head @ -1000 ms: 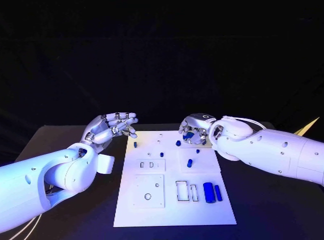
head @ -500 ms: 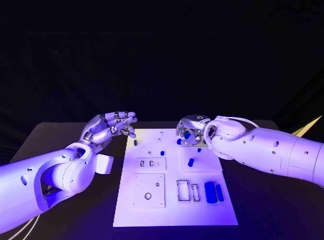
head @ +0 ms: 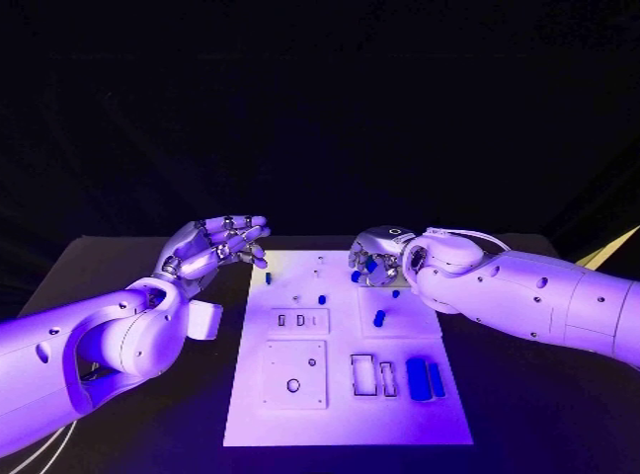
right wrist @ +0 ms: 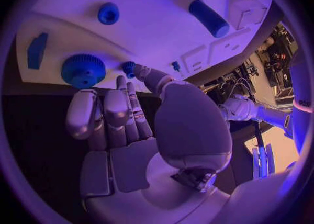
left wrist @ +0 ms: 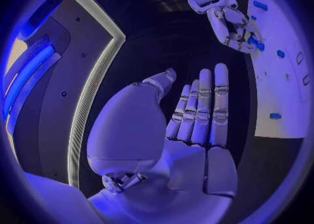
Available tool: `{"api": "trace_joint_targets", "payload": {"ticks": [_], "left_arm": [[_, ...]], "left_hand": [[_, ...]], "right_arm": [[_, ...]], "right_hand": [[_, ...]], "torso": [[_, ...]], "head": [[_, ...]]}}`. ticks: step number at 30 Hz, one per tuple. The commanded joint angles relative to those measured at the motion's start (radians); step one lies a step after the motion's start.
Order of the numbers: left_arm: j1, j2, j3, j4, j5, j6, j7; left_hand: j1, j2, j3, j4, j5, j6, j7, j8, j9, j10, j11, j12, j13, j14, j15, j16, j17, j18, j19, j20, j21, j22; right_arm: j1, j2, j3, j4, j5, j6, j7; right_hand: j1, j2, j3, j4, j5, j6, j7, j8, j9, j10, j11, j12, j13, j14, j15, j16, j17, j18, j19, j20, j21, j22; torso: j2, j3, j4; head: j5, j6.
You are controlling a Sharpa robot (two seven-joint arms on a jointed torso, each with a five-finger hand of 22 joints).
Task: Assemble the parts on the task board
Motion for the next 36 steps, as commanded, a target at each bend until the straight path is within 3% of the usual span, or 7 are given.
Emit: {"api": "trace_joint_targets", "payload": {"ticks": [1, 7, 15, 25, 32, 33, 36], "left_arm": [[0.005, 0.000, 0.001, 0.004, -0.001, 0.002, 0.000], [0.009, 0.000, 0.001, 0.004, -0.001, 0.002, -0.001], [0.010, 0.000, 0.001, 0.000, -0.001, 0.001, -0.002], [0.010, 0.003, 0.001, -0.007, -0.001, 0.003, -0.004], [0.010, 0.003, 0.001, -0.008, -0.001, 0.004, -0.005], [0.010, 0.003, 0.001, -0.008, -0.001, 0.004, -0.005], [0.010, 0.003, 0.001, -0.010, -0.001, 0.004, -0.005]], "left_hand": [[-0.027, -0.005, 0.041, 0.003, 0.011, -0.001, 0.007, 0.010, 0.017, 0.015, -0.002, -0.011, 0.013, -0.014, -0.004, 0.017, 0.018, 0.019, -0.011, -0.013, 0.019, 0.018], [-0.027, -0.003, 0.043, 0.002, 0.011, -0.002, 0.008, 0.010, 0.017, 0.015, -0.002, -0.011, 0.013, -0.015, -0.004, 0.019, 0.020, 0.019, -0.013, -0.012, 0.023, 0.020], [-0.026, -0.002, 0.046, 0.001, 0.011, -0.002, 0.008, 0.010, 0.018, 0.014, -0.002, -0.011, 0.013, -0.016, -0.004, 0.021, 0.021, 0.019, -0.015, -0.012, 0.027, 0.022], [-0.026, -0.002, 0.046, 0.001, 0.011, -0.002, 0.008, 0.010, 0.018, 0.014, -0.002, -0.011, 0.013, -0.016, -0.004, 0.021, 0.021, 0.019, -0.015, -0.012, 0.027, 0.022], [-0.026, -0.001, 0.048, 0.000, 0.011, -0.003, 0.009, 0.010, 0.018, 0.013, -0.001, -0.011, 0.013, -0.017, -0.004, 0.022, 0.022, 0.019, -0.016, -0.012, 0.030, 0.024], [-0.026, -0.001, 0.048, 0.000, 0.011, -0.003, 0.009, 0.010, 0.018, 0.013, -0.001, -0.011, 0.013, -0.017, -0.004, 0.022, 0.022, 0.019, -0.016, -0.012, 0.030, 0.024], [-0.026, -0.001, 0.048, 0.000, 0.011, -0.003, 0.009, 0.010, 0.018, 0.013, -0.001, -0.011, 0.013, -0.017, -0.004, 0.022, 0.022, 0.019, -0.016, -0.012, 0.030, 0.024]], "right_arm": [[0.000, 0.004, 0.000, -0.003, 0.002, -0.006, 0.001], [-0.001, 0.009, 0.000, -0.012, 0.009, 0.000, 0.003], [-0.005, 0.010, 0.000, -0.015, 0.010, 0.015, -0.003], [-0.006, 0.005, -0.001, -0.016, -0.003, 0.012, -0.011], [-0.006, 0.002, -0.001, -0.003, -0.010, -0.061, 0.000], [-0.006, 0.001, -0.001, 0.001, -0.011, -0.079, 0.002], [-0.006, -0.003, -0.001, 0.012, -0.011, -0.125, 0.005]], "right_hand": [[-0.012, -0.005, 0.009, 0.020, 0.006, 0.009, 0.003, 0.003, 0.015, -0.029, -0.004, 0.025, 0.014, 0.023, -0.001, 0.018, 0.020, -0.023, 0.024, 0.000, 0.022, 0.020], [-0.019, -0.001, 0.010, 0.030, 0.003, 0.011, 0.002, 0.005, 0.020, -0.027, -0.004, 0.028, 0.015, 0.024, -0.001, 0.034, 0.033, -0.025, 0.029, 0.000, 0.031, 0.034], [-0.003, 0.022, 0.035, 0.038, 0.001, 0.043, -0.013, 0.032, 0.047, 0.006, -0.017, 0.049, 0.021, 0.026, -0.010, 0.072, 0.063, -0.031, 0.041, -0.006, 0.057, 0.073], [0.005, 0.022, 0.046, 0.033, -0.003, 0.048, -0.016, 0.040, 0.060, 0.013, -0.020, 0.051, 0.020, 0.024, -0.013, 0.078, 0.064, -0.032, 0.042, -0.009, 0.062, 0.081], [0.035, 0.034, 0.074, 0.014, -0.022, 0.053, -0.018, 0.053, 0.079, 0.027, -0.023, 0.057, 0.022, 0.021, -0.017, 0.084, 0.064, -0.033, 0.042, -0.012, 0.068, 0.092], [0.057, 0.047, 0.092, -0.001, -0.037, 0.060, -0.020, 0.061, 0.087, 0.048, -0.029, 0.068, 0.027, 0.021, -0.021, 0.089, 0.067, -0.036, 0.050, -0.015, 0.079, 0.109], [0.059, 0.049, 0.098, -0.009, -0.042, 0.067, -0.022, 0.071, 0.099, 0.070, -0.035, 0.082, 0.036, 0.021, -0.025, 0.094, 0.069, -0.038, 0.054, -0.019, 0.087, 0.121]], "torso": [[0.007, -0.0010, 0.0046], [0.012, -0.0028, 0.0087], [0.014, -0.0029, 0.0075], [0.018, -0.0019, 0.0072], [0.020, -0.0021, 0.0070], [0.020, -0.0022, 0.0068], [0.020, -0.0026, 0.0066]], "head": [[-0.002, 0.000], [-0.005, -0.001], [-0.005, -0.004], [-0.004, -0.003], [-0.006, 0.000], [-0.005, 0.000], [-0.006, 0.003]]}}
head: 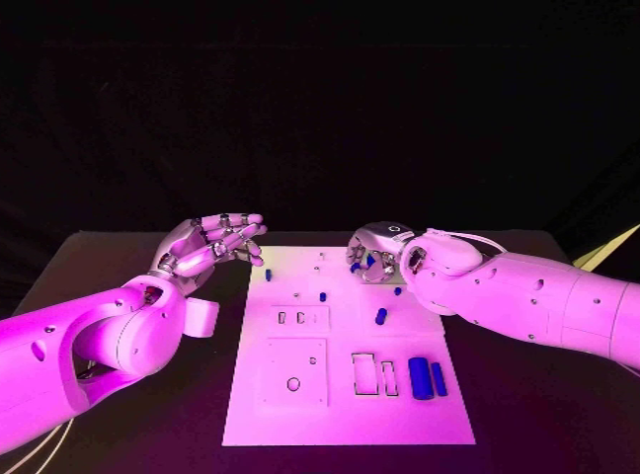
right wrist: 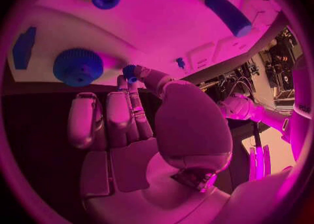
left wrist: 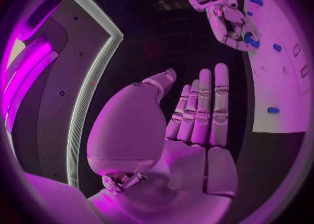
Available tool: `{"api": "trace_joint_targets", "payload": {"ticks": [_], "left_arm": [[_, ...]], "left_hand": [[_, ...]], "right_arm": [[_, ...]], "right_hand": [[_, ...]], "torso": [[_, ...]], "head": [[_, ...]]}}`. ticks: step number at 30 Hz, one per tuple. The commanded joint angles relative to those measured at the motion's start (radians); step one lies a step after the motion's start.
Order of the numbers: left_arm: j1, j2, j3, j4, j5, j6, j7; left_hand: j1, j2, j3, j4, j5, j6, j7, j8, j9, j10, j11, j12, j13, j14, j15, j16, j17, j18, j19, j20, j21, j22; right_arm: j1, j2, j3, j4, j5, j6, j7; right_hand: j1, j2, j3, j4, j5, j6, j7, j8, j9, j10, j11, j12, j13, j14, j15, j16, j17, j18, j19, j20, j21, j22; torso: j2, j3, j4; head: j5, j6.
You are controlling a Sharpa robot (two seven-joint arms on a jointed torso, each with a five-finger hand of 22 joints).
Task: Assemble the parts on the task board
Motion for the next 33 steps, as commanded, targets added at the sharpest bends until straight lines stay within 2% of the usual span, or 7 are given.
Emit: {"api": "trace_joint_targets", "payload": {"ticks": [1, 6, 10, 21, 25, 30, 33], "left_arm": [[0.002, 0.002, 0.001, 0.000, -0.001, 0.003, 0.001], [0.002, 0.003, 0.001, -0.002, -0.001, 0.003, 0.000], [0.002, 0.005, 0.001, -0.003, 0.000, 0.002, 0.000], [0.002, 0.013, 0.001, -0.004, 0.000, 0.002, 0.000], [0.002, 0.017, 0.001, -0.004, 0.000, 0.002, 0.000], [0.010, 0.017, 0.001, 0.000, 0.000, 0.001, 0.000], [0.014, 0.018, 0.001, 0.002, 0.000, 0.001, 0.000]], "left_hand": [[-0.026, -0.001, 0.048, 0.000, 0.010, -0.003, 0.009, 0.010, 0.018, 0.013, -0.001, -0.011, 0.013, -0.017, -0.004, 0.015, 0.017, 0.019, -0.016, -0.012, 0.015, 0.019], [-0.026, -0.001, 0.048, 0.000, 0.010, -0.003, 0.009, 0.010, 0.018, 0.013, -0.001, -0.011, 0.013, -0.017, -0.004, 0.015, 0.017, 0.019, -0.016, -0.012, 0.015, 0.019], [-0.026, -0.001, 0.049, -0.001, 0.010, -0.003, 0.010, 0.010, 0.018, 0.013, -0.001, -0.011, 0.013, -0.018, -0.003, 0.016, 0.018, 0.019, -0.018, -0.012, 0.018, 0.021], [-0.026, -0.001, 0.050, -0.002, 0.010, -0.004, 0.010, 0.010, 0.018, 0.012, -0.001, -0.012, 0.013, -0.018, -0.003, 0.018, 0.019, 0.019, -0.019, -0.012, 0.020, 0.022], [-0.026, -0.001, 0.050, -0.002, 0.010, -0.004, 0.010, 0.010, 0.018, 0.012, -0.001, -0.012, 0.013, -0.018, -0.003, 0.018, 0.019, 0.019, -0.019, -0.012, 0.020, 0.022], [-0.026, -0.001, 0.050, -0.002, 0.010, -0.004, 0.010, 0.010, 0.018, 0.012, -0.001, -0.012, 0.013, -0.018, -0.003, 0.018, 0.019, 0.019, -0.019, -0.012, 0.020, 0.022], [-0.026, -0.001, 0.050, -0.002, 0.010, -0.004, 0.010, 0.010, 0.018, 0.012, -0.001, -0.012, 0.013, -0.018, -0.003, 0.018, 0.019, 0.019, -0.019, -0.012, 0.020, 0.022]], "right_arm": [[0.000, -0.003, 0.001, 0.013, -0.003, -0.048, 0.005], [0.001, 0.012, 0.002, 0.017, 0.001, -0.128, 0.008], [0.001, 0.037, 0.002, 0.005, 0.000, -0.175, -0.011], [-0.003, 0.105, 0.003, -0.064, -0.003, -0.209, -0.034], [-0.009, 0.124, 0.003, -0.083, 0.000, -0.206, -0.031], [-0.015, 0.137, 0.003, -0.099, 0.009, -0.196, -0.021], [-0.019, 0.143, 0.003, -0.111, 0.015, -0.189, -0.018]], "right_hand": [[0.034, 0.024, 0.052, -0.018, 0.000, 0.018, -0.002, 0.030, 0.021, 0.064, -0.026, 0.055, 0.039, 0.021, -0.008, 0.018, 0.016, -0.023, 0.030, -0.003, 0.031, 0.025], [0.035, 0.024, 0.052, -0.027, -0.003, 0.020, -0.006, 0.038, 0.035, 0.084, -0.033, 0.069, 0.050, 0.023, -0.014, 0.027, 0.022, -0.026, 0.035, -0.008, 0.040, 0.041], [0.036, 0.025, 0.053, -0.029, -0.002, 0.020, -0.006, 0.040, 0.038, 0.088, -0.034, 0.071, 0.053, 0.023, -0.015, 0.028, 0.022, -0.026, 0.036, -0.009, 0.041, 0.042], [0.035, 0.024, 0.053, -0.030, -0.002, 0.020, -0.006, 0.040, 0.039, 0.088, -0.034, 0.072, 0.054, 0.023, -0.015, 0.029, 0.022, -0.026, 0.034, -0.009, 0.040, 0.041], [0.034, 0.023, 0.053, -0.030, -0.002, 0.019, -0.005, 0.040, 0.040, 0.086, -0.034, 0.071, 0.054, 0.023, -0.015, 0.029, 0.023, -0.026, 0.035, -0.010, 0.041, 0.042], [0.030, 0.022, 0.052, -0.029, -0.003, 0.016, -0.004, 0.040, 0.042, 0.083, -0.032, 0.070, 0.055, 0.023, -0.014, 0.031, 0.023, -0.026, 0.035, -0.010, 0.042, 0.044], [0.029, 0.022, 0.051, -0.029, -0.003, 0.016, -0.004, 0.040, 0.042, 0.082, -0.032, 0.070, 0.056, 0.023, -0.014, 0.030, 0.022, -0.026, 0.034, -0.010, 0.041, 0.042]], "torso": [[0.001, -0.0005, 0.0000], [0.002, -0.0008, -0.0008], [0.004, -0.0001, 0.0022], [0.007, -0.0016, 0.0053], [0.010, -0.0058, 0.0117], [0.016, -0.0109, 0.0152], [0.018, -0.0131, 0.0182]], "head": [[-0.001, 0.003], [-0.004, 0.008], [-0.008, 0.009], [-0.009, 0.006], [-0.013, 0.005], [-0.014, 0.007], [-0.015, 0.004]]}}
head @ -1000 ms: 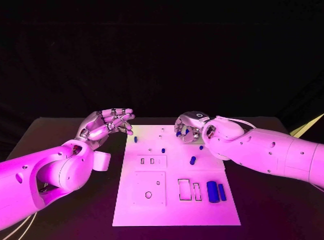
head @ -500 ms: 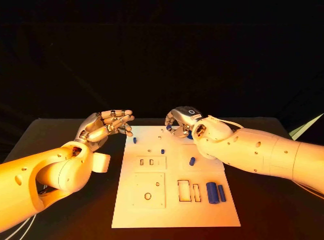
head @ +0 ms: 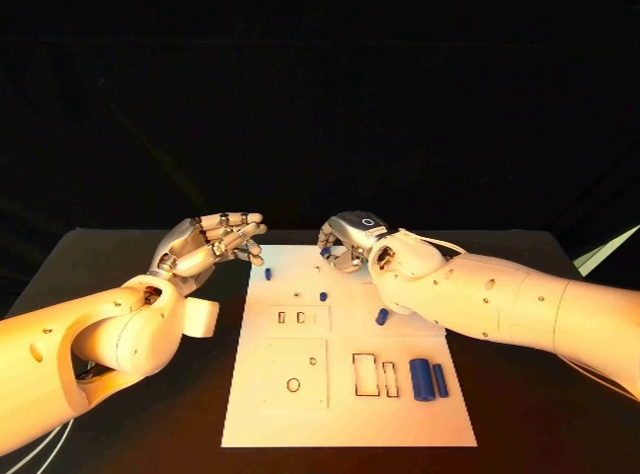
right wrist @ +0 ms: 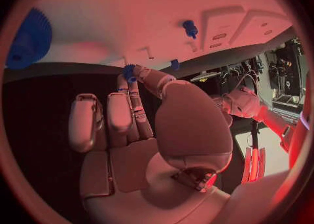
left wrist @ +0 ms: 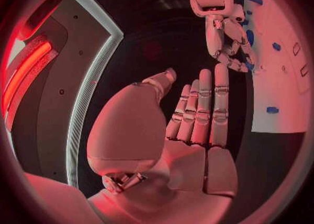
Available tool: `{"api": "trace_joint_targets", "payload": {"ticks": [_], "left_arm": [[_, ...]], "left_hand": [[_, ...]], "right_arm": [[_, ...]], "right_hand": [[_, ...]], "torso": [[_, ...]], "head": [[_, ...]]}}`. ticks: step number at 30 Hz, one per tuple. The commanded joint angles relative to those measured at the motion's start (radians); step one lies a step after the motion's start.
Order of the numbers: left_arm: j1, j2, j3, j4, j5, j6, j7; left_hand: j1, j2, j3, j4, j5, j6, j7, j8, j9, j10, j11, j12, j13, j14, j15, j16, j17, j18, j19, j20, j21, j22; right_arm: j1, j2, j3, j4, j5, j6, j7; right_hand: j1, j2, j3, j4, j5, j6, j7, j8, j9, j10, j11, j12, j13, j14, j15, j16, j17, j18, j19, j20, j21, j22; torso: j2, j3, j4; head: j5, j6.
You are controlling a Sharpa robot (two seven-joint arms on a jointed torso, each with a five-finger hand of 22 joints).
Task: Assemble the parts on the task board
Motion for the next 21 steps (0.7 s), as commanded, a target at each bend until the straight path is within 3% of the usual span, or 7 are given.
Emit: {"api": "trace_joint_targets", "payload": {"ticks": [1, 9, 21], "left_arm": [[0.003, 0.003, 0.001, 0.005, -0.001, 0.002, 0.001], [0.006, 0.004, 0.001, 0.006, -0.001, 0.003, 0.002], [0.006, 0.005, 0.001, 0.004, -0.001, 0.006, 0.000]], "left_hand": [[-0.026, -0.001, 0.050, -0.002, 0.010, -0.004, 0.010, 0.010, 0.018, 0.012, -0.001, -0.012, 0.013, -0.013, -0.005, 0.018, 0.018, 0.019, -0.019, -0.012, 0.020, 0.020], [-0.025, 0.000, 0.053, -0.004, 0.010, -0.005, 0.010, 0.010, 0.019, 0.011, 0.000, -0.012, 0.013, -0.015, -0.005, 0.020, 0.019, 0.019, -0.021, -0.012, 0.025, 0.023], [-0.025, 0.000, 0.053, -0.004, 0.010, -0.005, 0.010, 0.010, 0.019, 0.011, 0.000, -0.012, 0.013, -0.015, -0.005, 0.020, 0.019, 0.019, -0.021, -0.012, 0.025, 0.023]], "right_arm": [[-0.004, 0.006, 0.000, -0.011, 0.004, 0.009, 0.005], [-0.008, 0.013, 0.000, -0.030, 0.004, 0.006, 0.002], [-0.008, 0.021, 0.001, -0.040, -0.002, -0.016, -0.008]], "right_hand": [[0.029, 0.022, 0.040, -0.017, -0.001, 0.001, 0.000, 0.024, 0.015, 0.077, -0.027, 0.069, 0.056, 0.013, -0.003, 0.017, 0.014, -0.026, 0.025, 0.000, 0.018, 0.015], [0.027, 0.021, 0.040, -0.017, -0.001, 0.000, 0.000, 0.024, 0.016, 0.076, -0.026, 0.069, 0.056, 0.012, -0.003, 0.017, 0.014, -0.026, 0.025, 0.000, 0.018, 0.015], [0.026, 0.021, 0.040, -0.017, 0.000, -0.002, 0.000, 0.023, 0.017, 0.073, -0.026, 0.068, 0.056, 0.012, -0.003, 0.016, 0.012, -0.025, 0.022, 0.000, 0.015, 0.011]], "torso": [[0.004, -0.0056, 0.0056], [0.005, -0.0077, 0.0068], [0.007, -0.0063, 0.0063]], "head": [[-0.002, -0.001], [-0.002, -0.002], [0.002, 0.001]]}}
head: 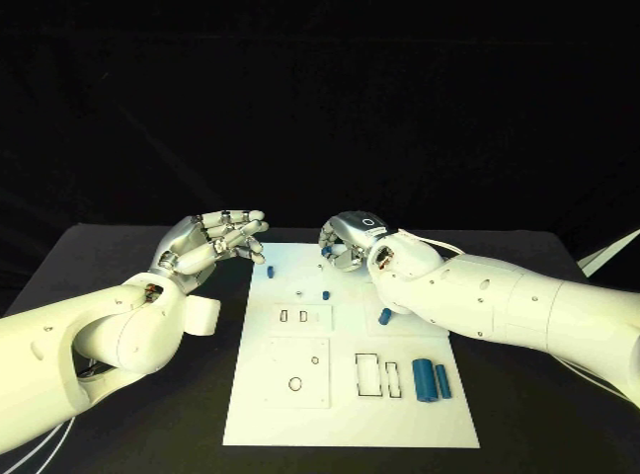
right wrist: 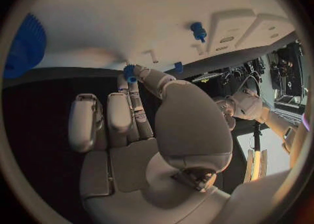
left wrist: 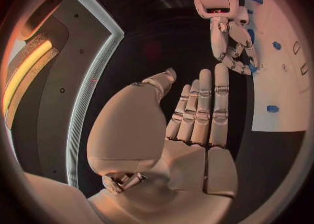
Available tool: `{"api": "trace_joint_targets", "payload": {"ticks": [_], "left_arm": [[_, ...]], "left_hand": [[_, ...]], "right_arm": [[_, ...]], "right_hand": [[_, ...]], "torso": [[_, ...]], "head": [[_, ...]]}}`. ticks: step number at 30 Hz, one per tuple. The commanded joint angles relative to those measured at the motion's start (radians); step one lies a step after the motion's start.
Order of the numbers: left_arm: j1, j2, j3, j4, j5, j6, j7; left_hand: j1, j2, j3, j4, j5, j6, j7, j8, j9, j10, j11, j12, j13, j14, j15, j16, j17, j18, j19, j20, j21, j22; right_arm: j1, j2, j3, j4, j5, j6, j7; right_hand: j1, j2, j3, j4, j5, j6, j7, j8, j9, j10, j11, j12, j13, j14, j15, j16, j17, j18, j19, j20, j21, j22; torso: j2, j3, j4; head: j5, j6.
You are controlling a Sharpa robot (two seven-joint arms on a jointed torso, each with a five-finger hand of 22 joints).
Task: Assemble the parts on the task board
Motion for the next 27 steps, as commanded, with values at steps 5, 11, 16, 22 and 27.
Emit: {"api": "trace_joint_targets", "payload": {"ticks": [5, 11, 16, 22, 27], "left_arm": [[0.002, 0.003, 0.001, 0.002, -0.001, 0.006, 0.000], [0.003, 0.007, 0.001, 0.000, -0.001, 0.007, -0.001], [0.004, 0.009, 0.001, -0.001, -0.001, 0.008, -0.001], [0.005, 0.010, 0.001, -0.004, -0.001, 0.008, -0.002], [0.006, 0.011, 0.001, -0.004, -0.001, 0.009, -0.003]], "left_hand": [[-0.025, 0.000, 0.053, -0.004, 0.010, -0.005, 0.010, 0.010, 0.019, 0.011, 0.000, -0.012, 0.013, -0.015, -0.005, 0.020, 0.019, 0.019, -0.021, -0.012, 0.013, 0.021], [-0.025, -0.001, 0.054, -0.005, 0.010, -0.005, 0.011, 0.009, 0.019, 0.010, 0.000, -0.012, 0.013, -0.015, -0.004, 0.021, 0.019, 0.019, -0.022, -0.011, 0.015, 0.022], [-0.025, -0.001, 0.054, -0.005, 0.010, -0.005, 0.011, 0.009, 0.019, 0.010, 0.000, -0.012, 0.013, -0.015, -0.004, 0.021, 0.019, 0.019, -0.022, -0.011, 0.015, 0.022], [-0.025, -0.001, 0.054, -0.005, 0.010, -0.005, 0.011, 0.009, 0.019, 0.010, 0.000, -0.012, 0.013, -0.015, -0.004, 0.021, 0.019, 0.019, -0.022, -0.011, 0.015, 0.022], [-0.025, -0.001, 0.054, -0.005, 0.010, -0.005, 0.011, 0.009, 0.019, 0.010, 0.000, -0.012, 0.013, -0.015, -0.004, 0.021, 0.019, 0.019, -0.022, -0.011, 0.015, 0.022]], "right_arm": [[-0.001, 0.009, -0.001, -0.014, -0.004, 0.001, -0.005], [-0.001, 0.021, -0.001, -0.027, -0.003, 0.025, -0.016], [-0.001, 0.026, -0.001, -0.033, -0.001, 0.039, -0.018], [-0.001, 0.030, -0.001, -0.036, 0.005, 0.050, -0.017], [0.000, 0.030, -0.001, -0.038, 0.014, 0.051, -0.014]], "right_hand": [[0.023, 0.018, 0.040, -0.017, -0.001, -0.007, 0.000, 0.021, 0.009, 0.067, -0.023, 0.065, 0.056, 0.011, -0.002, 0.011, 0.008, -0.024, 0.019, 0.000, 0.013, 0.007], [0.015, 0.014, 0.042, -0.016, -0.008, -0.021, 0.004, 0.016, 0.014, 0.049, -0.018, 0.055, 0.056, 0.006, 0.003, 0.003, -0.005, -0.021, 0.010, 0.004, 0.005, -0.003], [0.007, 0.009, 0.043, -0.014, -0.012, -0.030, 0.008, 0.013, 0.019, 0.030, -0.012, 0.044, 0.053, 0.000, 0.007, -0.007, -0.021, -0.018, 0.000, 0.008, -0.006, -0.017], [-0.003, 0.000, 0.048, -0.010, -0.018, -0.043, 0.013, 0.007, 0.024, 0.004, -0.003, 0.026, 0.046, -0.006, 0.014, -0.021, -0.041, -0.013, -0.014, 0.014, -0.020, -0.036], [-0.018, -0.027, 0.052, -0.004, -0.037, -0.088, 0.033, -0.017, 0.027, -0.075, 0.021, -0.019, 0.019, -0.037, 0.034, -0.089, -0.129, 0.006, -0.070, 0.031, -0.087, -0.126]], "torso": [[0.001, 0.0006, -0.0015], [0.002, 0.0012, -0.0006], [0.002, 0.0010, -0.0017], [0.002, 0.0013, -0.0024], [0.002, 0.0010, -0.0034]], "head": [[0.001, 0.000], [0.002, -0.001], [0.004, -0.003], [0.007, -0.003], [0.008, -0.003]]}}
